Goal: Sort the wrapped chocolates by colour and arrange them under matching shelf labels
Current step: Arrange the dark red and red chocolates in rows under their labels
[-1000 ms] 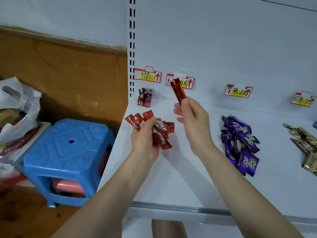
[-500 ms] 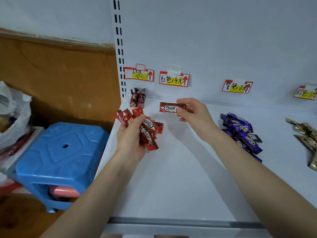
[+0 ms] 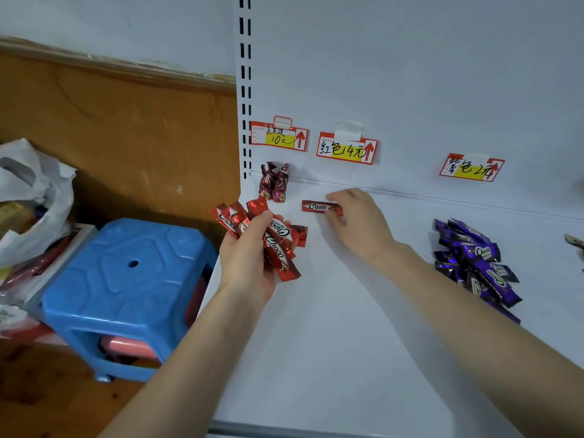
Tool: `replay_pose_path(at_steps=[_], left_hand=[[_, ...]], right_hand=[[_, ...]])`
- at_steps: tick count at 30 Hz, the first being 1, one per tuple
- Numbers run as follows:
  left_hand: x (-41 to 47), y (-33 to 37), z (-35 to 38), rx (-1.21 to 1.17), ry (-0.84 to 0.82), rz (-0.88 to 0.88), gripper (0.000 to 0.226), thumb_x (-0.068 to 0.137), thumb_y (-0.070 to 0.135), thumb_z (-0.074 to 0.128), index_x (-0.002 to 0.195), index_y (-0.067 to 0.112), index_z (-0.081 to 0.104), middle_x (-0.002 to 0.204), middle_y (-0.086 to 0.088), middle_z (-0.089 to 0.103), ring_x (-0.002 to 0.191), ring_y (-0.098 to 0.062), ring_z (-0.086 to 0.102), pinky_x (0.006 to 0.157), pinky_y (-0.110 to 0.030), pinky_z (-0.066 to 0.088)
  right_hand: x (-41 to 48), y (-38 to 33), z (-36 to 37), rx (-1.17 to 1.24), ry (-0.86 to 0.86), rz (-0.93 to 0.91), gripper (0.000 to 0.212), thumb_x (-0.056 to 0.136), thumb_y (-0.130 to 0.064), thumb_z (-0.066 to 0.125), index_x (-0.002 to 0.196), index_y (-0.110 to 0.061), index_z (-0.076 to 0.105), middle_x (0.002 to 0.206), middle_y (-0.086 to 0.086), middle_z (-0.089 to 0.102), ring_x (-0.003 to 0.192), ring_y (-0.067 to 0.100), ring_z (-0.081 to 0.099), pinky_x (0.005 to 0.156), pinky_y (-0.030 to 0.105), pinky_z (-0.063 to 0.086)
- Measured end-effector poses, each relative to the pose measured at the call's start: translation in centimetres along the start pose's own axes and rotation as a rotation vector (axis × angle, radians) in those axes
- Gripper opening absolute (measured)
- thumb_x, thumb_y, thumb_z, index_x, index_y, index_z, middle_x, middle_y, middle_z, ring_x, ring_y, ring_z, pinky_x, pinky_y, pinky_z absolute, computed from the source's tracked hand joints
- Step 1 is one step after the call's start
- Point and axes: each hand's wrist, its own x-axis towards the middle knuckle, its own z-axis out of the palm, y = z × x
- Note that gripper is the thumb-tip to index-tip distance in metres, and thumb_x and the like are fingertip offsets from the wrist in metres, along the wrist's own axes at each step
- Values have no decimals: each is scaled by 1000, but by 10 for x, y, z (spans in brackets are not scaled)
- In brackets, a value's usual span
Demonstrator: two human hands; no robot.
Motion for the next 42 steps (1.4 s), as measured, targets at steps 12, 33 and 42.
replay_pose_path(at_steps=[12, 33, 42], left_hand=[[-2, 5, -4, -71, 73, -41, 33, 84, 12, 67, 116, 10, 59, 85, -8, 70, 58, -15, 69, 48, -28, 53], [0, 3, -6, -40, 88, -33, 35, 85, 15, 66, 119, 10, 58, 86, -7, 69, 60, -15, 68, 48, -28, 53], [-3, 7, -5, -22, 25, -30, 34, 85, 14, 66, 118, 9, 60, 85, -5, 71, 68, -17, 70, 52, -30, 55]], right_hand=[[26, -4, 17, -80, -127, 15, 36, 99, -28, 33, 122, -13, 56, 127, 7, 52, 119, 24, 42, 95, 35, 38], [28, 0, 27, -91, -82, -2, 39, 99, -27, 29, 130, -12, 48, 135, 6, 46, 123, 23, 39, 104, 35, 31], [18, -12, 9, 154, 56, 32, 33, 98, -21, 39, 126, -9, 52, 128, 5, 52, 118, 17, 45, 97, 22, 32]])
